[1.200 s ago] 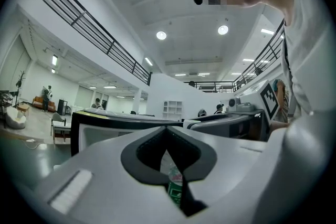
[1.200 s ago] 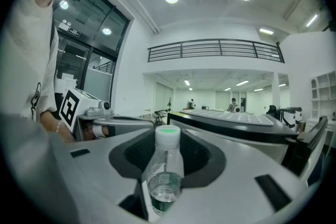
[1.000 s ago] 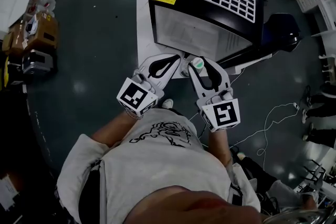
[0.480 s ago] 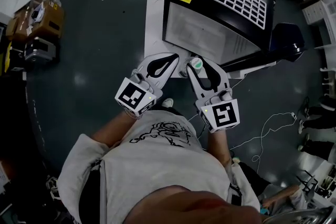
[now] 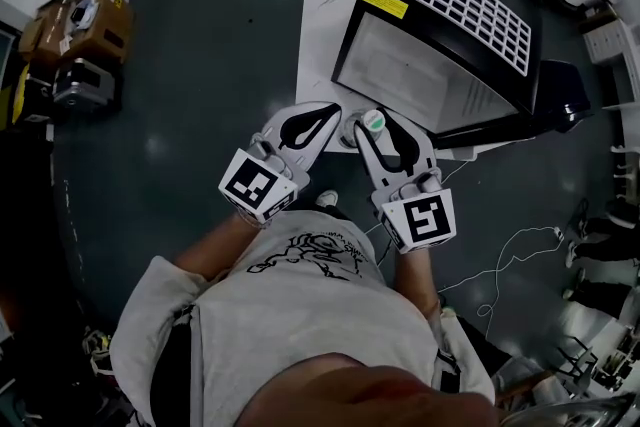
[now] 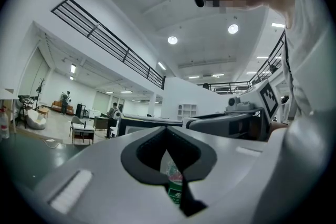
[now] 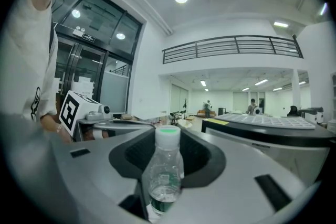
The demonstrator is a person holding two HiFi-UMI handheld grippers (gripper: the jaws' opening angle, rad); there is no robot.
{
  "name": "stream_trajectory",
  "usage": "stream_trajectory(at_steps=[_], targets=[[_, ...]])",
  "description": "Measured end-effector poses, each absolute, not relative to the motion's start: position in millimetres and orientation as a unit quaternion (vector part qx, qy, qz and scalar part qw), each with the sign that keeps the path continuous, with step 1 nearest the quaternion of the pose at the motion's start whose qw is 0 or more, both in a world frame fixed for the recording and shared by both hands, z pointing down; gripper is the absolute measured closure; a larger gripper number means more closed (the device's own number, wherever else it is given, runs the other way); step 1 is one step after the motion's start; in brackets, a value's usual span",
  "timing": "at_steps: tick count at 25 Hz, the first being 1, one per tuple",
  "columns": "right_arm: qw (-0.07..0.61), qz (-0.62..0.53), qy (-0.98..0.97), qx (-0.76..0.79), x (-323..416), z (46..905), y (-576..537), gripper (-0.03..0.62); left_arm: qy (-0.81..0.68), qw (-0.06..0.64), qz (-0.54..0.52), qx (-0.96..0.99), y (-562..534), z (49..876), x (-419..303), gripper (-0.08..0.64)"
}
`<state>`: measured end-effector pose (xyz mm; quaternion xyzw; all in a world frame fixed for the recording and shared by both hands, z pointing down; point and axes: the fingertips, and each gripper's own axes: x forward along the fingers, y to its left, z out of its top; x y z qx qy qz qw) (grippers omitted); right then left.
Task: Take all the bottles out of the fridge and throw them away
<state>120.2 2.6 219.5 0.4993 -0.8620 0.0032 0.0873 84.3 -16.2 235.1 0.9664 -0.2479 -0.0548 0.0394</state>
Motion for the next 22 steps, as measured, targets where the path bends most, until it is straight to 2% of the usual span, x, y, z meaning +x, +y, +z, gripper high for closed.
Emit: stream_trajectory(at_steps=[22], targets=[[0.092, 0.001, -0.885, 0.457, -28, 222, -45, 0.443, -0.294, 0.04, -0.057, 0.953, -59, 237, -68, 0.551]])
